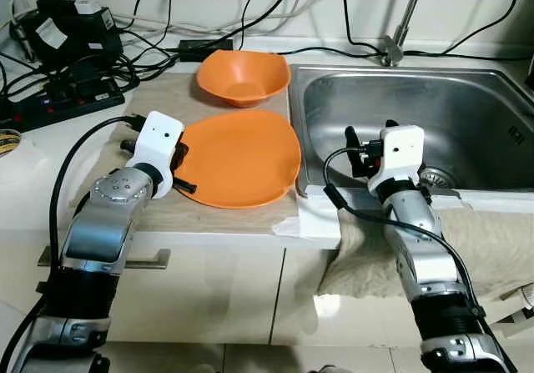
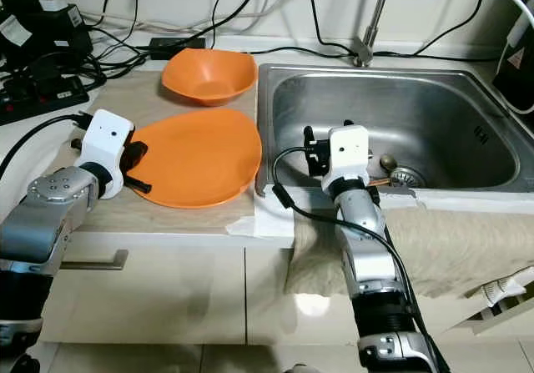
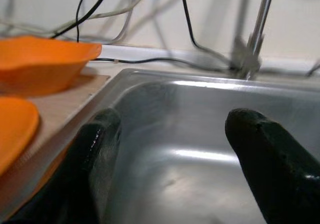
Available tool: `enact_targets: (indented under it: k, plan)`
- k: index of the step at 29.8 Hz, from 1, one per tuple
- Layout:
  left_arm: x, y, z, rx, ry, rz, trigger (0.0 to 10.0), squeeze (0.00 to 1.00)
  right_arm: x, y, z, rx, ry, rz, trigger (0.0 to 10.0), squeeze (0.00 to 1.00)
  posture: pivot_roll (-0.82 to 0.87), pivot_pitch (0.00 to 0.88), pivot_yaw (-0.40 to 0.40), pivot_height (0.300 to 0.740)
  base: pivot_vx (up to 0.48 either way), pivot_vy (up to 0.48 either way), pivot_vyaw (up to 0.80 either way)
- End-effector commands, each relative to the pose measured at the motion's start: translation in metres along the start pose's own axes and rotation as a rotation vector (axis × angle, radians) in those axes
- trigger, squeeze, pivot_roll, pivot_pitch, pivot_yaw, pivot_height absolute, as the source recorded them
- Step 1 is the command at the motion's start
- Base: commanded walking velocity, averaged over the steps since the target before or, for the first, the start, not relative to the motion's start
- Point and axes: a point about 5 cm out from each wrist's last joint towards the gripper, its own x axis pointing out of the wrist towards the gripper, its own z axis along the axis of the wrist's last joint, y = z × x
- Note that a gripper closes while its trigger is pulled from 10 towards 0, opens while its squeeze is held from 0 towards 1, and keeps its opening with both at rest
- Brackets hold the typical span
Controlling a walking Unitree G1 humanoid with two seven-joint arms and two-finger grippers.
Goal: Kitchen organization
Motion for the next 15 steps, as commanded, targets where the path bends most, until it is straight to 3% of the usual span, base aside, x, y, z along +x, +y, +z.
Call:
enact_targets:
  k: [1, 7, 10, 15]
  plan:
    - [0.002, -0.014, -0.030, -0.039, 0.114, -0.051, 10.0, 0.00, 0.006, -0.002, 0.005, 0.078, 0.016, 0.018, 10.0, 0.00, 0.06, 0.000, -0.032, 0.732, 0.000, 0.000, 0.00]
    - [0.002, -0.025, -0.038, -0.060, 0.133, -0.080, 10.0, 0.00, 0.012, 0.000, 0.014, 0.125, 0.015, 0.067, 10.0, 0.00, 0.06, 0.000, -0.036, 0.732, 0.000, 0.000, 0.00]
    - [0.002, -0.039, -0.045, -0.076, 0.144, -0.116, 10.0, 0.00, 0.018, 0.006, 0.026, 0.212, 0.006, 0.136, 10.0, 0.00, 0.06, 0.000, -0.043, 0.732, 0.000, 0.000, 0.00]
    - [0.001, -0.045, -0.051, -0.097, 0.157, -0.127, 10.0, 0.00, 0.020, 0.009, 0.027, 0.276, 0.030, 0.155, 10.0, 0.00, 0.06, 0.000, -0.051, 0.732, 0.000, 0.000, 0.00]
